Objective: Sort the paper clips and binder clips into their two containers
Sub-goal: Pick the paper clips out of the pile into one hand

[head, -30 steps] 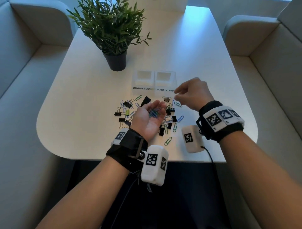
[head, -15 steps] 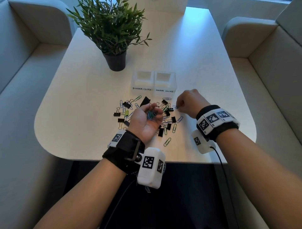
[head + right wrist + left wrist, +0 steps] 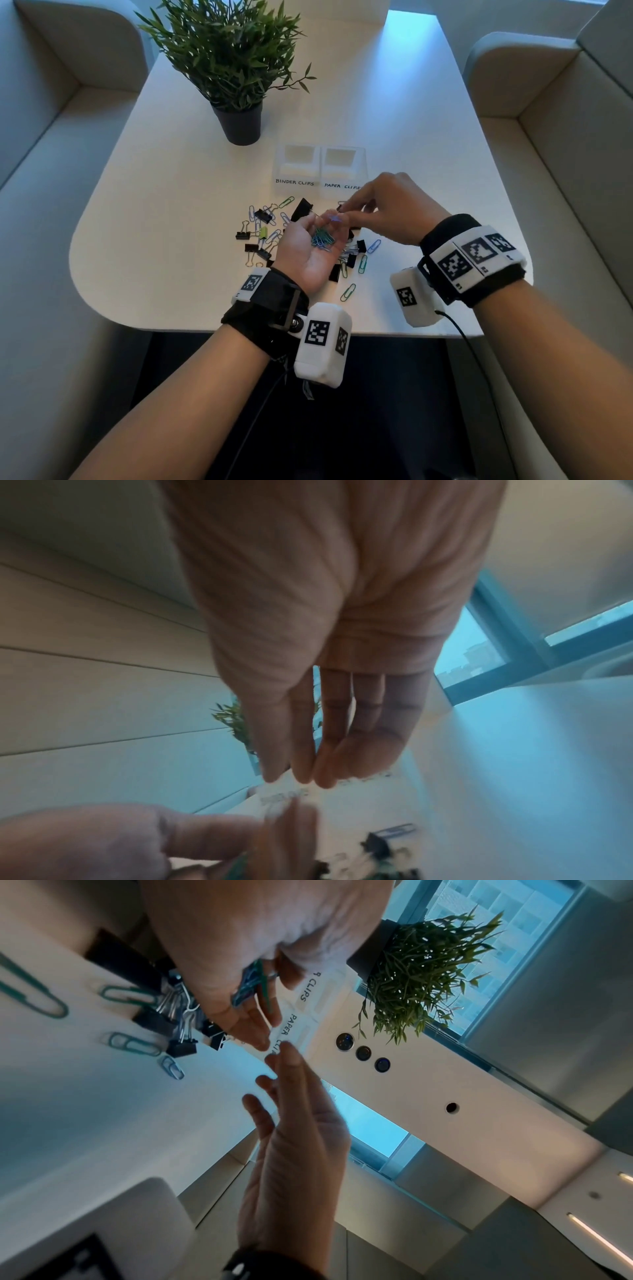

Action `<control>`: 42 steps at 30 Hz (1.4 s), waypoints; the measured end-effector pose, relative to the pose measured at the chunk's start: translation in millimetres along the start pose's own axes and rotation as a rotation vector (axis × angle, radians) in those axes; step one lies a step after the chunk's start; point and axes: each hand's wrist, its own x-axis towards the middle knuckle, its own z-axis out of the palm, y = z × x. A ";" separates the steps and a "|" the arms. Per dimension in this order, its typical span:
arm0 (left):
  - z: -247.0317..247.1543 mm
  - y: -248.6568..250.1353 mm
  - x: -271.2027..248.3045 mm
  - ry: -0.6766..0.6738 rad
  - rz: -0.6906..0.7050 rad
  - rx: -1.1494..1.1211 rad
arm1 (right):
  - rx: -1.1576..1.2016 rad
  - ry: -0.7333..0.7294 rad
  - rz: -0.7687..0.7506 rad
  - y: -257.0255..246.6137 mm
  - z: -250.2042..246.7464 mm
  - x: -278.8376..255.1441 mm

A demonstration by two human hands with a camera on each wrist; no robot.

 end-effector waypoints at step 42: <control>-7.1 -0.4 -1.4 0.011 0.036 0.121 | 0.046 0.120 0.085 -9.2 17.1 -11.4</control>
